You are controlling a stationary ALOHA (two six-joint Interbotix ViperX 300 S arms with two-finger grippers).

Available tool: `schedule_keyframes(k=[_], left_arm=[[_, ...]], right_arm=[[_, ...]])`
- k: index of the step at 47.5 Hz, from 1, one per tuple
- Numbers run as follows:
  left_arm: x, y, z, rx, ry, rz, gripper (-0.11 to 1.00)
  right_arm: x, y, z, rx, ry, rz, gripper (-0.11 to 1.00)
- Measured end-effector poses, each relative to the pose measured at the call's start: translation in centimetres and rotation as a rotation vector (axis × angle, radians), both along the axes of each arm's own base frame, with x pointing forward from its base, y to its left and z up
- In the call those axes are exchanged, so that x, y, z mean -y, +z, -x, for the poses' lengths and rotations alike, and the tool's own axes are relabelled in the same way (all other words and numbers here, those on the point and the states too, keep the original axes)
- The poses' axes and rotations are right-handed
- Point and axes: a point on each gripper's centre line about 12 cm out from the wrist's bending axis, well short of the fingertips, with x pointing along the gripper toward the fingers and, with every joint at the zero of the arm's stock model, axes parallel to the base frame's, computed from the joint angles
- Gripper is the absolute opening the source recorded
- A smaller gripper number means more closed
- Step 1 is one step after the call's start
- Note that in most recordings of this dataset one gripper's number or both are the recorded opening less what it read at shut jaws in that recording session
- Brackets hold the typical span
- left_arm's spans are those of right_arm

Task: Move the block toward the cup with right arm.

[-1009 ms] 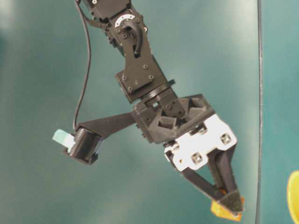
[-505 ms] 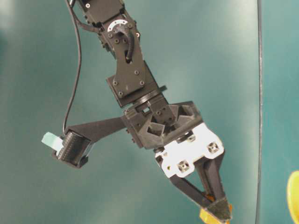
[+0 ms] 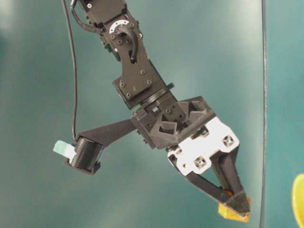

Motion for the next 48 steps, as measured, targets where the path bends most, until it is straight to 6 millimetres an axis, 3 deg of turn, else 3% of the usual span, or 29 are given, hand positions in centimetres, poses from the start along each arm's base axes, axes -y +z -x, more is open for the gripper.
schedule_keyframes(k=[48], left_arm=[[0.0, 0.0, 0.0, -0.008, 0.002, 0.0, 0.0]], right_arm=[[1.3, 0.0, 0.1, 0.001, -0.041, -0.027, 0.4]])
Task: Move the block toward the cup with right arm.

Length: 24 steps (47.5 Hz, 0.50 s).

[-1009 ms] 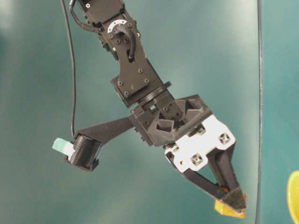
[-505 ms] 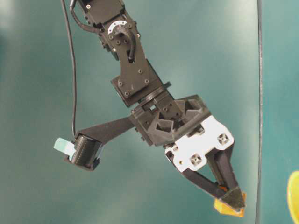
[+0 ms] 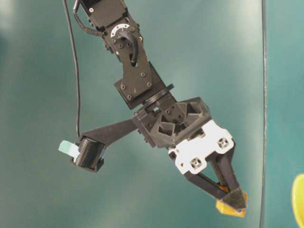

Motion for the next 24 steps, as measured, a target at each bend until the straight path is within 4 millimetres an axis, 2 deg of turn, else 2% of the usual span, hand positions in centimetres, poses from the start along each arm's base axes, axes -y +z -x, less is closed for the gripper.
schedule_keyframes(k=[24], left_arm=[[0.03, -0.08, 0.01, -0.003, -0.002, 0.0, 0.0]], right_arm=[[0.0, 0.07, 0.01, 0.002, -0.006, -0.011, 0.4]])
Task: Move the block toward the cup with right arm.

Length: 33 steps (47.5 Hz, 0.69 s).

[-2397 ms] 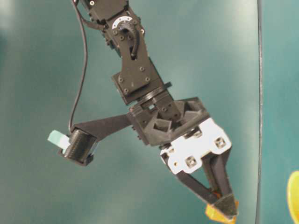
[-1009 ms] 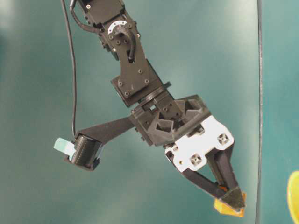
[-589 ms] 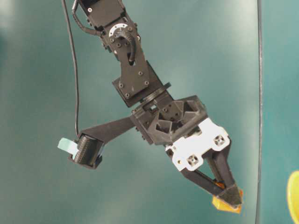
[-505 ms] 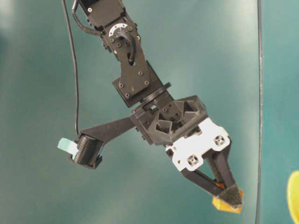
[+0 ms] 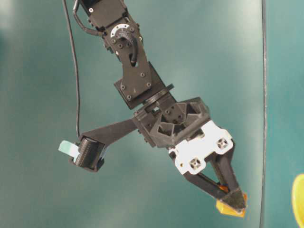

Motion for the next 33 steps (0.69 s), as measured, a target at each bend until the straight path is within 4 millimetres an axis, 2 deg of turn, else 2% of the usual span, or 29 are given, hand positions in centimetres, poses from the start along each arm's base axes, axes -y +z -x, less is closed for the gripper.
schedule_keyframes(k=[33], left_arm=[[0.0, 0.08, -0.01, 0.003, 0.0, 0.0, 0.0]], right_arm=[[0.0, -0.06, -0.02, 0.001, -0.008, -0.015, 0.4]])
